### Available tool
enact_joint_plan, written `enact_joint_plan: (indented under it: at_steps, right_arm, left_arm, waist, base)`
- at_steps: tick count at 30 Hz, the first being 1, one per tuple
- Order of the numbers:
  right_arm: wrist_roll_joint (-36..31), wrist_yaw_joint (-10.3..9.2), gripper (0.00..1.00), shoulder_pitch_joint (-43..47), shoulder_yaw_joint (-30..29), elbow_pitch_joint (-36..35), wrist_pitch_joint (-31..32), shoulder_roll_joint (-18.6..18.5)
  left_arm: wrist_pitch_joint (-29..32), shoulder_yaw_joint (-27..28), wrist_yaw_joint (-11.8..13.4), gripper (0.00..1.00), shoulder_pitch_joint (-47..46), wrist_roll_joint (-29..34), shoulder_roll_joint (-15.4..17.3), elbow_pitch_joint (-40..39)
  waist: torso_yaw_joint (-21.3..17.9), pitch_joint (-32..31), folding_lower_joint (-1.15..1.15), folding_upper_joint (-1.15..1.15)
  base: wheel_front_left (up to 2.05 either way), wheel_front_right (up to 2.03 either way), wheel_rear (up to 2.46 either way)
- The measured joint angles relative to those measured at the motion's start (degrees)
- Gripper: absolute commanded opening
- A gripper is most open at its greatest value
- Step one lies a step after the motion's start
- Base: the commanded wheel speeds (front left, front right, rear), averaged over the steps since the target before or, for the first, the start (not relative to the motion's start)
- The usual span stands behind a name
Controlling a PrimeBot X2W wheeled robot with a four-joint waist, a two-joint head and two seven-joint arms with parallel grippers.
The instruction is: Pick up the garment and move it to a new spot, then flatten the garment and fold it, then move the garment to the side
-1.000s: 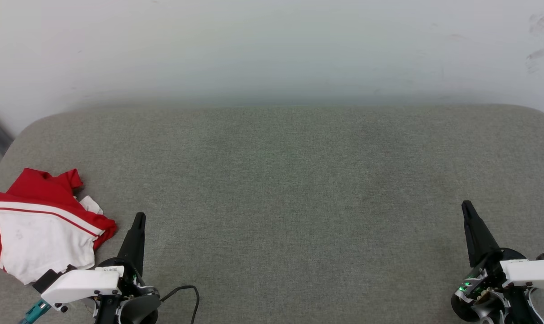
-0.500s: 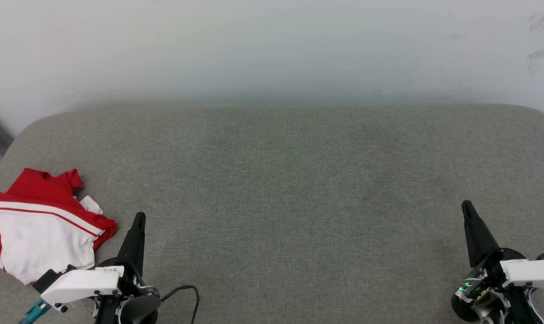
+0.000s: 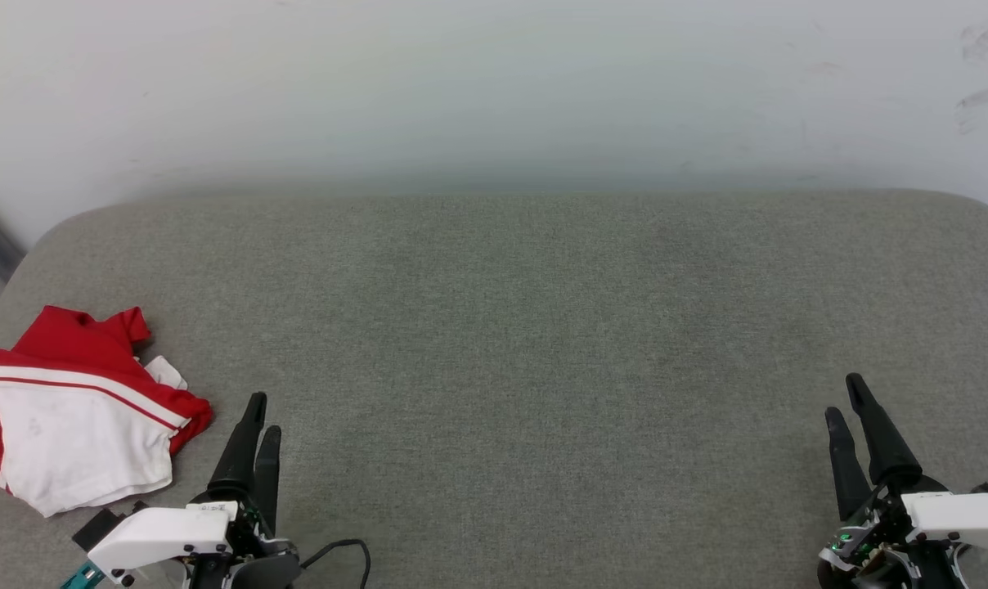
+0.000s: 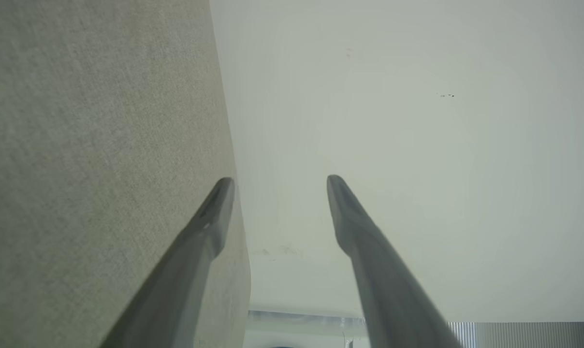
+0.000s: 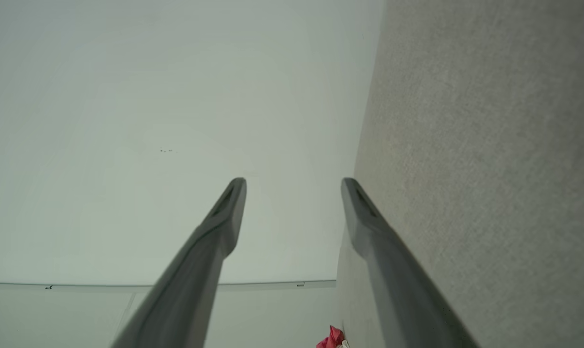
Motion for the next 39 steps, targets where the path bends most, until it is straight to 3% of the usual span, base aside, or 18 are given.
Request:
enact_joint_plan:
  at_steps: [8, 14, 25, 39]
  right_arm:
    - [-2.2, 0.0, 1.0, 0.3, 1.5, -1.5, -2.3, 0.0]
    - [-7.3, 0.0, 1.0, 0.7, 2.4, -2.4, -4.0, -0.4]
    - [-24.0, 0.0, 1.0, 1.6, 3.0, -4.0, -6.5, -0.8]
    - [-44.1, 0.01, 1.0, 1.6, 3.2, -6.1, -6.2, -0.6]
  left_arm:
    - [-2.4, -2.9, 0.0, 1.0, 0.0, 2.2, 0.1, -1.5]
    - [-3.9, -4.1, 0.0, 1.0, 0.0, 7.9, 0.2, -2.0]
    - [-6.5, -5.4, 0.2, 1.0, 0.0, 22.7, 0.2, -2.6]
    - [-9.4, -7.3, 2.4, 1.0, -0.2, 39.9, 0.4, -3.3]
  waist:
    - [-0.1, -0.1, 0.0, 0.0]
    - [-0.3, -0.2, 0.0, 0.0]
    - [-0.4, -0.5, 0.0, 0.0]
    - [-0.6, -0.6, 0.0, 0.0]
  base:
    - [0.0, 0.0, 0.0]
    - [0.0, 0.0, 0.0]
    - [0.0, 0.0, 0.0]
    - [0.0, 0.0, 0.0]
